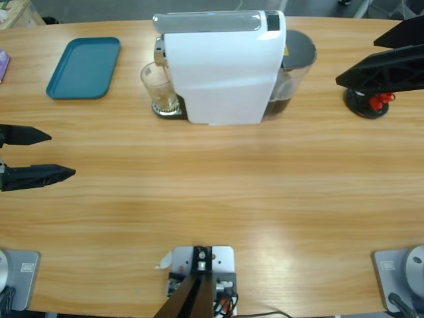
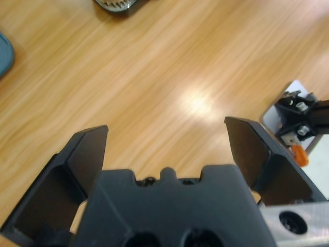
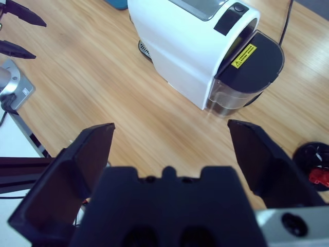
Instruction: Pour coffee
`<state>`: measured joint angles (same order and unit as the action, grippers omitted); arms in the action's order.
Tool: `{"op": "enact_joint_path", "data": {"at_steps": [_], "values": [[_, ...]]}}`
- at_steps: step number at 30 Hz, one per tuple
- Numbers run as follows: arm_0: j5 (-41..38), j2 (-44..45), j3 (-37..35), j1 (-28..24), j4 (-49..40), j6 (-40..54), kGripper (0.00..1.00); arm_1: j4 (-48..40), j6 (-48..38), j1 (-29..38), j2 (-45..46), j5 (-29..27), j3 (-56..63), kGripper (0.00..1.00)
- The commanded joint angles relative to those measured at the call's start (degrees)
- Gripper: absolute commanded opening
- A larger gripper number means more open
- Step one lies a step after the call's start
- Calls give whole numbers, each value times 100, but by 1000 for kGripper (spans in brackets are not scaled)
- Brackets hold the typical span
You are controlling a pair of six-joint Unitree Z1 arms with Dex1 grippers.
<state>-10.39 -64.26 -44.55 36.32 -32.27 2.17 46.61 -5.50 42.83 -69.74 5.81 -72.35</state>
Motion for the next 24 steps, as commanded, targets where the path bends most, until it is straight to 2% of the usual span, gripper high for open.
{"op": "enact_joint_path", "data": {"at_steps": [1,13,24], "values": [[-90,143,421,51,434,-270,1000,147,-189,50,39,-9,128,1000],[54,1131,799,51,694,-238,1000,237,-275,90,27,52,105,1000],[371,1145,883,51,1010,-189,1000,288,-319,187,-133,61,68,1000]]}}
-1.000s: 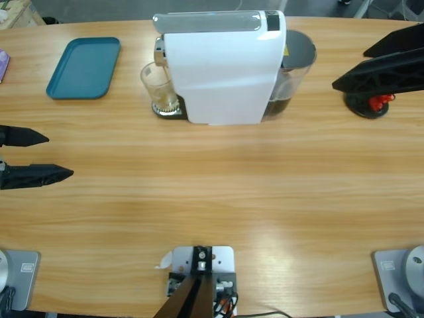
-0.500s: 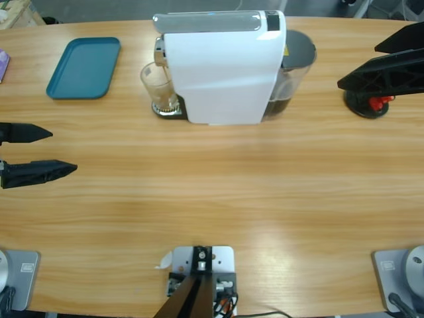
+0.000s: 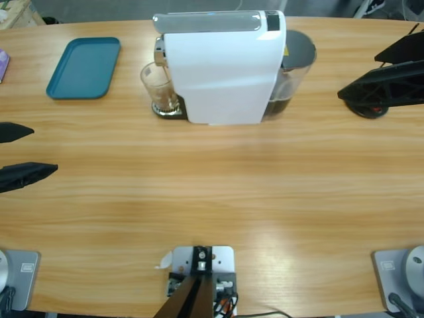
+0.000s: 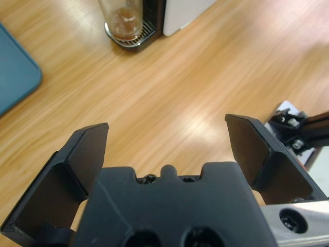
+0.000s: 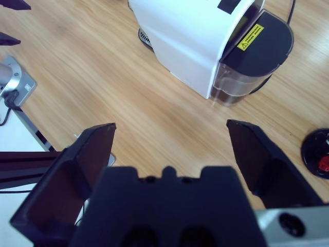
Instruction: Pour coffee
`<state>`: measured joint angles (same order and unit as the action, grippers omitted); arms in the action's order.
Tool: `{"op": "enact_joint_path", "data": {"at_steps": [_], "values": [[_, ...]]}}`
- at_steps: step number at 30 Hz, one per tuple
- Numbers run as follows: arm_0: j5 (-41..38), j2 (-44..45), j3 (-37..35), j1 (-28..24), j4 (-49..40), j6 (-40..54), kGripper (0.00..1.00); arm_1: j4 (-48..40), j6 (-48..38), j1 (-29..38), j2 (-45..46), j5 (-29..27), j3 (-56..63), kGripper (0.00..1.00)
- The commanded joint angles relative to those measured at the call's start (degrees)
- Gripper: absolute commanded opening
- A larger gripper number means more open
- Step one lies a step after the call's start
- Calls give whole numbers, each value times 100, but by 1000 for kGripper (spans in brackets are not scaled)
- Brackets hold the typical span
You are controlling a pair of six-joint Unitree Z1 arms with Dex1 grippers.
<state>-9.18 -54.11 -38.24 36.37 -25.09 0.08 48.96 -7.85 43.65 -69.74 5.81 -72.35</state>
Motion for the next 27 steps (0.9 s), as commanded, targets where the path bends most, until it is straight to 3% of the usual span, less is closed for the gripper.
{"op": "enact_joint_path", "data": {"at_steps": [1,7,11,27], "values": [[250,137,247,45,344,50,1000,61,-85,111,-151,61,44,1000],[368,308,189,26,382,646,1000,137,-85,118,-263,43,-26,1000],[510,403,138,-264,669,651,1000,88,-148,118,-442,52,-148,1000],[389,-400,-491,-533,602,537,1000,-194,-164,118,-725,25,-244,1000]]}}
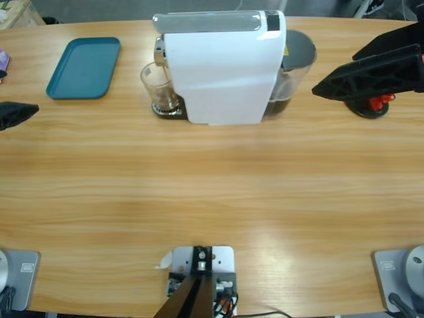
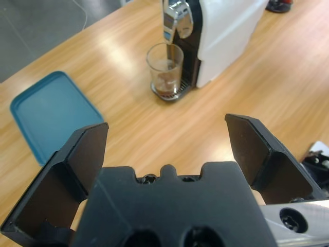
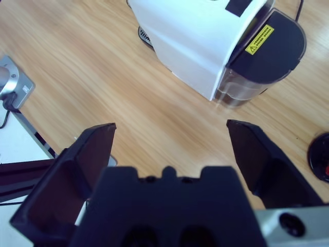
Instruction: Pour coffee
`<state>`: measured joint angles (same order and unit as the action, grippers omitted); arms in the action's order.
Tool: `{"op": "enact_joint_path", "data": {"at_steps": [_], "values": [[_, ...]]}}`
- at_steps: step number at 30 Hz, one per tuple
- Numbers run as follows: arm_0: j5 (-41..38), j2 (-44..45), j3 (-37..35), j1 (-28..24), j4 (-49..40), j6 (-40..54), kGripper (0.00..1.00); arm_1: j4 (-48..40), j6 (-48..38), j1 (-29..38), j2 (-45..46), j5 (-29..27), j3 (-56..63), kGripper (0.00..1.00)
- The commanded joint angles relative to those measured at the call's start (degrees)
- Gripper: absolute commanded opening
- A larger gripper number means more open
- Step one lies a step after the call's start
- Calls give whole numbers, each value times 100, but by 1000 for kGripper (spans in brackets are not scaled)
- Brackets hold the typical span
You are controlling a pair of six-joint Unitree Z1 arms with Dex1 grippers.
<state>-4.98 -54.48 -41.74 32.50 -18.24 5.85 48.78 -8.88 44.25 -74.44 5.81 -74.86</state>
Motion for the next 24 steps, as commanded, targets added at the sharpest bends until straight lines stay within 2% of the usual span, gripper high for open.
{"op": "enact_joint_path", "data": {"at_steps": [1,24], "values": [[-29,-377,-152,-148,-84,-40,1000,-178,-61,57,-255,25,6,1000],[-156,-344,-79,-148,-444,-24,1000,-176,-79,57,-211,52,24,1000]]}}
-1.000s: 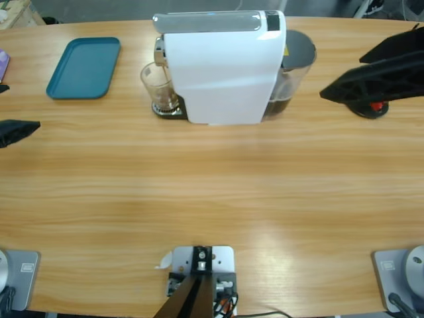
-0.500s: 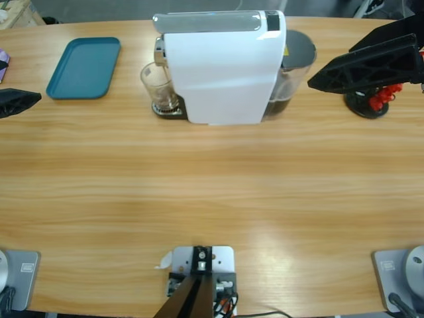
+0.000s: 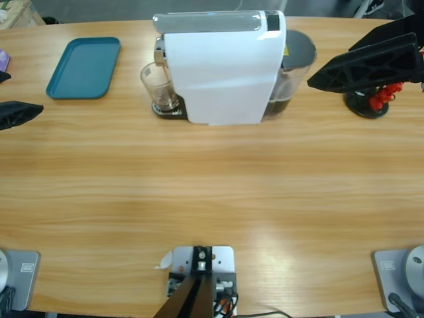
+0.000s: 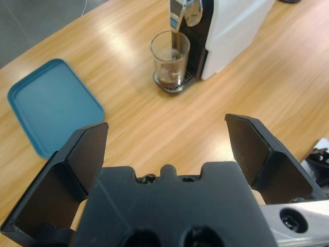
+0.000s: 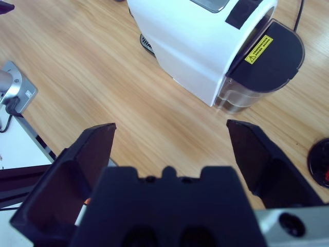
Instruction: Pour coffee
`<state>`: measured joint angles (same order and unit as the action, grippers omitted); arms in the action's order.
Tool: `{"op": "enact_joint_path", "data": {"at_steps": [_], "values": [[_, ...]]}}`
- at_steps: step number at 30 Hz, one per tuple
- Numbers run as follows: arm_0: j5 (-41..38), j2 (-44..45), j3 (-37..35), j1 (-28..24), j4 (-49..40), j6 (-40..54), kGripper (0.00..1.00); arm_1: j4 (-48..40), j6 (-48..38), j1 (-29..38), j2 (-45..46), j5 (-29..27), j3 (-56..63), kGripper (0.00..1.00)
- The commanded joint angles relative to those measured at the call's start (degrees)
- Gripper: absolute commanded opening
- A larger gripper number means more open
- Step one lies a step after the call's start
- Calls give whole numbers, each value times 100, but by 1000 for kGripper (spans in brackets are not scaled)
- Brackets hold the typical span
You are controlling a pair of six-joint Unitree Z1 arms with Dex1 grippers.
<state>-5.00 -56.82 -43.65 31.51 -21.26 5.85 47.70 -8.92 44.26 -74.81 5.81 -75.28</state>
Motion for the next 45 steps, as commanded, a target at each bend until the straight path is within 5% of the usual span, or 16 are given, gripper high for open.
{"op": "enact_joint_path", "data": {"at_steps": [1,45], "values": [[-166,-117,111,-48,-142,-17,1000,-67,-75,57,-174,52,66,1000],[-256,-119,120,-48,-135,-22,1000,-41,-84,57,-170,52,85,1000]]}}
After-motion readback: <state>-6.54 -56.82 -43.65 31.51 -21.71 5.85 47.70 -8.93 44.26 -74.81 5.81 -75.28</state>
